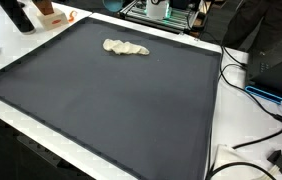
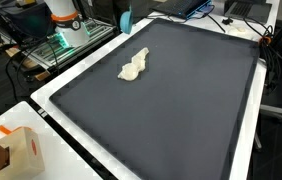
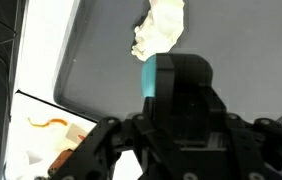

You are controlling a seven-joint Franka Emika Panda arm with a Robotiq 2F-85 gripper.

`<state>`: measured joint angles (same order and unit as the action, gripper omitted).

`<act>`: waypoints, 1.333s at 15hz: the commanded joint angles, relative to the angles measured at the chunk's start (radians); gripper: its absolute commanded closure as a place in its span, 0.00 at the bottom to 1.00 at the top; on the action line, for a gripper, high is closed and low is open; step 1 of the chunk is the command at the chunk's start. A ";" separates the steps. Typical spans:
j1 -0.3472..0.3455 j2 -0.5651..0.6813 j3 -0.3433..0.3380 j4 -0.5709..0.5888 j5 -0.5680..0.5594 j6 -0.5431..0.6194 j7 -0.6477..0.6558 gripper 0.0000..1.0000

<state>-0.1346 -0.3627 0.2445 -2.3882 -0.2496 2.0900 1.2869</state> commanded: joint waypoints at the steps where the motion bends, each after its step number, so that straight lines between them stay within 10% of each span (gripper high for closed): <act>1: -0.009 0.086 0.045 0.027 -0.212 -0.040 0.219 0.75; 9: 0.107 0.301 0.013 0.118 -0.513 -0.417 0.452 0.75; 20: 0.229 0.428 -0.059 0.165 -0.556 -0.481 0.049 0.75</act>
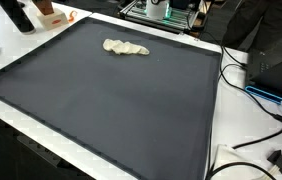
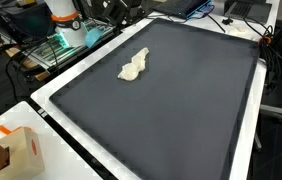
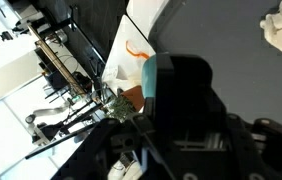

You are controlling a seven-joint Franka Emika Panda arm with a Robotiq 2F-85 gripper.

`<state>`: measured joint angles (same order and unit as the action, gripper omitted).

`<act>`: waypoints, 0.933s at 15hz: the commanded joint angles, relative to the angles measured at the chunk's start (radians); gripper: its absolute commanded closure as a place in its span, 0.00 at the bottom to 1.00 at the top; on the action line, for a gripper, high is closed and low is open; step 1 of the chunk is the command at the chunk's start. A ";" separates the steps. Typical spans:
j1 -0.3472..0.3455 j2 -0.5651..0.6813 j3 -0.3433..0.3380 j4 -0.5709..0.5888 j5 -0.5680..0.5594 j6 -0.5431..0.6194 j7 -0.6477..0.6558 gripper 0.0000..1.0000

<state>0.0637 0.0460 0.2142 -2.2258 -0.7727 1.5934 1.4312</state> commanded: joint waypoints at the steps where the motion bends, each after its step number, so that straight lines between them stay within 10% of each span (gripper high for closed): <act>1: 0.036 0.024 -0.031 0.000 -0.037 0.017 -0.126 0.75; 14: 0.076 0.056 -0.033 -0.033 -0.099 0.092 -0.413 0.75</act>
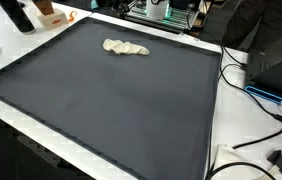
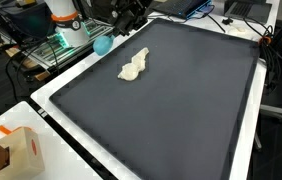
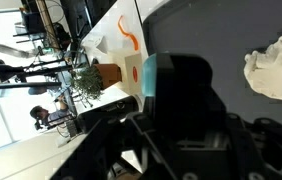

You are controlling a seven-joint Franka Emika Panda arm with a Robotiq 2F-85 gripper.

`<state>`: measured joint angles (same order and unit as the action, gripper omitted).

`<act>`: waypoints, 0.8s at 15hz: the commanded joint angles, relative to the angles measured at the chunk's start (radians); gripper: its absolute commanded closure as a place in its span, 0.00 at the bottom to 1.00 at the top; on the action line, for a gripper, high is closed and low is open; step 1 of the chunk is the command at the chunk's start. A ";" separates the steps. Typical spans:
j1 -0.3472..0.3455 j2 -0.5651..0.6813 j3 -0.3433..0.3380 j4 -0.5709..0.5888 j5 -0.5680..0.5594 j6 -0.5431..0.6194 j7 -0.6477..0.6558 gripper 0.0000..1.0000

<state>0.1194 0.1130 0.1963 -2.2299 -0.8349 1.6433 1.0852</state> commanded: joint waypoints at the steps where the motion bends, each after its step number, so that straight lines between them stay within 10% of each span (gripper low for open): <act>1: 0.022 -0.013 -0.015 -0.034 -0.039 0.057 -0.091 0.75; 12: 0.029 -0.080 -0.015 -0.125 -0.076 0.304 -0.372 0.75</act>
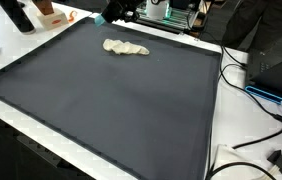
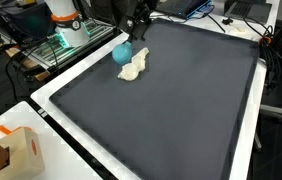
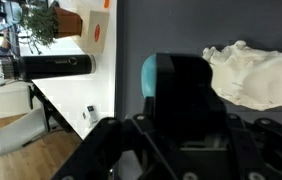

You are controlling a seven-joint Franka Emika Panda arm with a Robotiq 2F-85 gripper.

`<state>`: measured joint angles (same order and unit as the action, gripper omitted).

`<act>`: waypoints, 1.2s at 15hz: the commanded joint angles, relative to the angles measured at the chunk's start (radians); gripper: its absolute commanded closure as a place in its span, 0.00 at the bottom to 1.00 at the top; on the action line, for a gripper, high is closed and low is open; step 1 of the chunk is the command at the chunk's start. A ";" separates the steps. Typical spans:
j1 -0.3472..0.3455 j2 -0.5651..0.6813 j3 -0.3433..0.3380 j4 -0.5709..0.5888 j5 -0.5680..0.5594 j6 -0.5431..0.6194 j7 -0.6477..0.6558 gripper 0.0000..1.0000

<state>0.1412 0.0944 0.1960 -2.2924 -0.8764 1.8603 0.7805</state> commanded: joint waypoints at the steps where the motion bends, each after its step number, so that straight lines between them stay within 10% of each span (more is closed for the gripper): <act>1: 0.006 -0.074 -0.016 -0.072 -0.033 0.120 -0.090 0.75; 18: -0.024 -0.289 -0.096 -0.225 0.299 0.597 -0.609 0.75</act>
<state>0.1255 -0.1251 0.1239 -2.4484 -0.6905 2.3711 0.2917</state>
